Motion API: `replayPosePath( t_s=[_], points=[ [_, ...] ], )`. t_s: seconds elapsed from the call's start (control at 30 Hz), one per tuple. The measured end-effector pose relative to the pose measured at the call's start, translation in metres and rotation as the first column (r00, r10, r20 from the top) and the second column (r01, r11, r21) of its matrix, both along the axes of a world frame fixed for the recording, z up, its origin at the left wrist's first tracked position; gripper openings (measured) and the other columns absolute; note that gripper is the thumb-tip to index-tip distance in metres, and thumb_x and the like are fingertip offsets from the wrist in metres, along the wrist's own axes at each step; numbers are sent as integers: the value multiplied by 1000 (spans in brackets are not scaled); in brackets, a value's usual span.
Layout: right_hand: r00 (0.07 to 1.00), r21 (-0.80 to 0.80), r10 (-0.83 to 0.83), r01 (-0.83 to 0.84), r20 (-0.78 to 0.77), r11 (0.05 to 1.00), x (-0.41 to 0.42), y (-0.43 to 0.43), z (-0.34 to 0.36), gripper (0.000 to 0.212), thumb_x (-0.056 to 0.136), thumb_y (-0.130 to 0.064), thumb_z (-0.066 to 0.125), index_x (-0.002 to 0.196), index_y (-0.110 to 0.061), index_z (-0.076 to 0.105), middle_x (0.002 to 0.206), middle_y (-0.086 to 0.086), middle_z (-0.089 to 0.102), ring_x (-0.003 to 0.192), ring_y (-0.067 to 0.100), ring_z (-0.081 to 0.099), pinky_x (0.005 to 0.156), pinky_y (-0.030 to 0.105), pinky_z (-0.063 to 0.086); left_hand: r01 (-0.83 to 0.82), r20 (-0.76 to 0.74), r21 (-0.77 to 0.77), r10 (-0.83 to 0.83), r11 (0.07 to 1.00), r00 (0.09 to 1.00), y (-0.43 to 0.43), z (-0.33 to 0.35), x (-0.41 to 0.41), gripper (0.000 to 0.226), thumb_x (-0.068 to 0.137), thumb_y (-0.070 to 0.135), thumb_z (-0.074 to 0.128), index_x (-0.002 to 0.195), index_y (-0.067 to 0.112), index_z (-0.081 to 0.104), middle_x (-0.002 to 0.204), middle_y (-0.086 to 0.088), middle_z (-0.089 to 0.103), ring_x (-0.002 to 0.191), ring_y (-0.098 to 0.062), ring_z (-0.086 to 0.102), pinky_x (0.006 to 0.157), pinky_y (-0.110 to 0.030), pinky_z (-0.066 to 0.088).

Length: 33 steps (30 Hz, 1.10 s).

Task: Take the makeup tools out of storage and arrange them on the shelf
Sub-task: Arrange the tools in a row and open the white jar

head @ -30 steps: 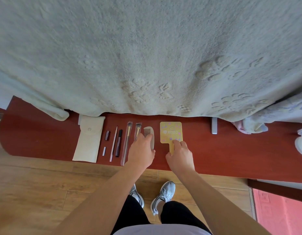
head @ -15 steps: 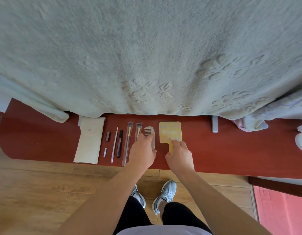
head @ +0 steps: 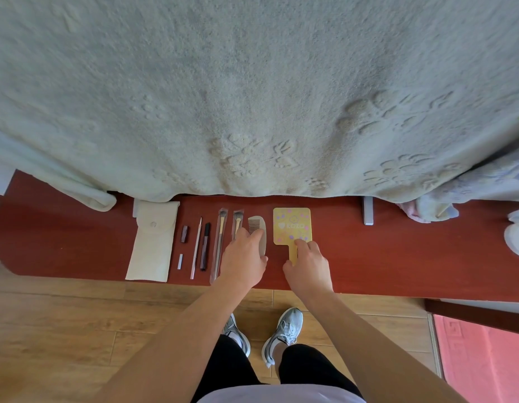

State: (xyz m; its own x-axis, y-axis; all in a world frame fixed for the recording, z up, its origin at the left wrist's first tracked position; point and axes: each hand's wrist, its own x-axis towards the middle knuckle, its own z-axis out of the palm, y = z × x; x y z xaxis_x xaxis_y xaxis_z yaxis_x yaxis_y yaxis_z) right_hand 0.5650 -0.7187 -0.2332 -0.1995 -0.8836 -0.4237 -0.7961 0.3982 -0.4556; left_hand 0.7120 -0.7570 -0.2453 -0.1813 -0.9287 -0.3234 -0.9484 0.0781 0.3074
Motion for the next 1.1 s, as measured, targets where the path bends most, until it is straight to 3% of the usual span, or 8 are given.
replayPosePath(
  t_s=[1.1],
  points=[
    [1000,-9,18,-18,10,1000,-1,3,-2,44,91,-19,57,134,-12,48,124,9,51,97,31,61,78,34,50,6,-21,-9,-6,1000,1000,0,1,2,65,86,37,74,142,25,44,122,-7,50,101,-25,65,84,-34,57]
  ],
)
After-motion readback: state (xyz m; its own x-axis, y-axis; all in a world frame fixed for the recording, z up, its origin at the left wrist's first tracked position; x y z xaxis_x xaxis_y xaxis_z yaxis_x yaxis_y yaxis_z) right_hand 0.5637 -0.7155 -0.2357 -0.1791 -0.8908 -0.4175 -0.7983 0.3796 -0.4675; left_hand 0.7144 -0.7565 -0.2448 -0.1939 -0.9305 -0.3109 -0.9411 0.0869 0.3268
